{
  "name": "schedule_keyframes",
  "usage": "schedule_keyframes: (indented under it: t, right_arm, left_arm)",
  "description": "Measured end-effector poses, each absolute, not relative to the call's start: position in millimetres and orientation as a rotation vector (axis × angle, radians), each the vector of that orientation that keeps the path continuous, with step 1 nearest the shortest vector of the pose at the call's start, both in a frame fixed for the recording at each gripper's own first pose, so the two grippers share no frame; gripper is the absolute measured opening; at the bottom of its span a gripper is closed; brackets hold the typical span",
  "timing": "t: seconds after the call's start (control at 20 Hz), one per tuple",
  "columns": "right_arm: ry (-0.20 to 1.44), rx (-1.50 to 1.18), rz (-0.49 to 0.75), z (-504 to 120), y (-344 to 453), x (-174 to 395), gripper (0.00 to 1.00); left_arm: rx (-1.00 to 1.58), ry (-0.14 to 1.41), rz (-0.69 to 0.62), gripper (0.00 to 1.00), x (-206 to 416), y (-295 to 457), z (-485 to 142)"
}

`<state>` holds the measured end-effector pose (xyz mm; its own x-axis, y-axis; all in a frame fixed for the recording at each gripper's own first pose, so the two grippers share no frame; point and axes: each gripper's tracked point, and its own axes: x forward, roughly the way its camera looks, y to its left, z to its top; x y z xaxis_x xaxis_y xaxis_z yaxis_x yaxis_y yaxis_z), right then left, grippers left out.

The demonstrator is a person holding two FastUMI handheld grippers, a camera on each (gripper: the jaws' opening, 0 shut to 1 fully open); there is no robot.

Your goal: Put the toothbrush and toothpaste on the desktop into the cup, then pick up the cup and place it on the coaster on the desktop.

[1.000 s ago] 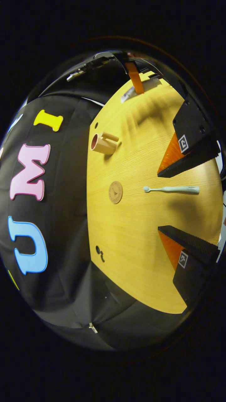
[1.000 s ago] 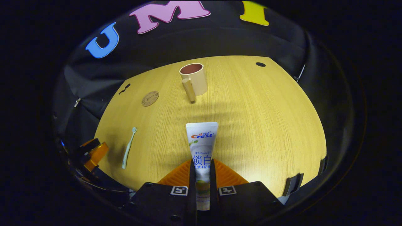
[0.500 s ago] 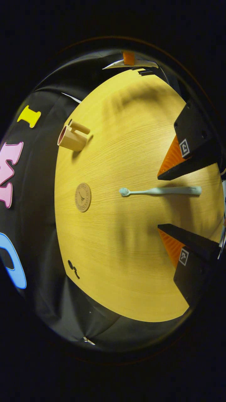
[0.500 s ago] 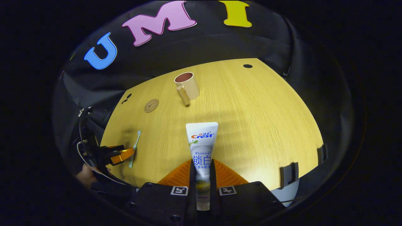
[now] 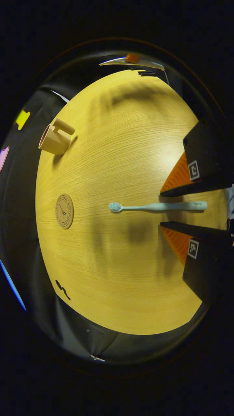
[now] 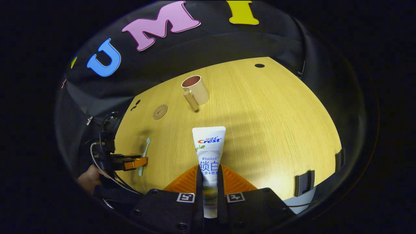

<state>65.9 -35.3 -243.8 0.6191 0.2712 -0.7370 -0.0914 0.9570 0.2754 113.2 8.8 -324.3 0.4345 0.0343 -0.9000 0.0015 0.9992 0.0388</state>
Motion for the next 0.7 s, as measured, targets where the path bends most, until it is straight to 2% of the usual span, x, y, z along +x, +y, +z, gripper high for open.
schedule_keyframes:
  t: [0.05,0.1,0.15,0.25,0.3,0.45,0.7]
  right_arm:
    - [0.882,0.217,0.225,-243.5,-35.2,65.8,0.2]
    - [0.884,0.217,0.239,-243.0,-34.1,66.5,0.2]
    - [0.884,0.219,0.254,-242.3,-33.0,67.3,0.2]
    - [0.862,0.226,0.284,-237.5,-31.0,71.9,0.2]
    - [0.844,0.227,0.304,-235.3,-28.2,76.5,0.2]
    - [0.822,0.189,0.362,-236.9,-29.2,86.9,0.2]
    - [0.74,0.154,0.402,-228.3,-28.2,106.6,0.2]
  left_arm:
    - [0.033,1.134,0.022,0.43,115.5,6.0,-322.8]
    - [0.035,1.144,0.025,0.39,116.1,5.0,-322.9]
    - [0.033,1.153,0.029,0.18,117.6,3.6,-322.9]
    - [0.049,1.165,0.03,0.1,117.5,2.6,-322.0]
    - [0.047,1.161,0.03,0.14,119.0,2.8,-321.9]
    - [0.002,1.127,0.064,0.07,120.2,3.3,-320.8]
    - [-0.02,1.08,0.092,0.07,121.3,1.3,-318.2]
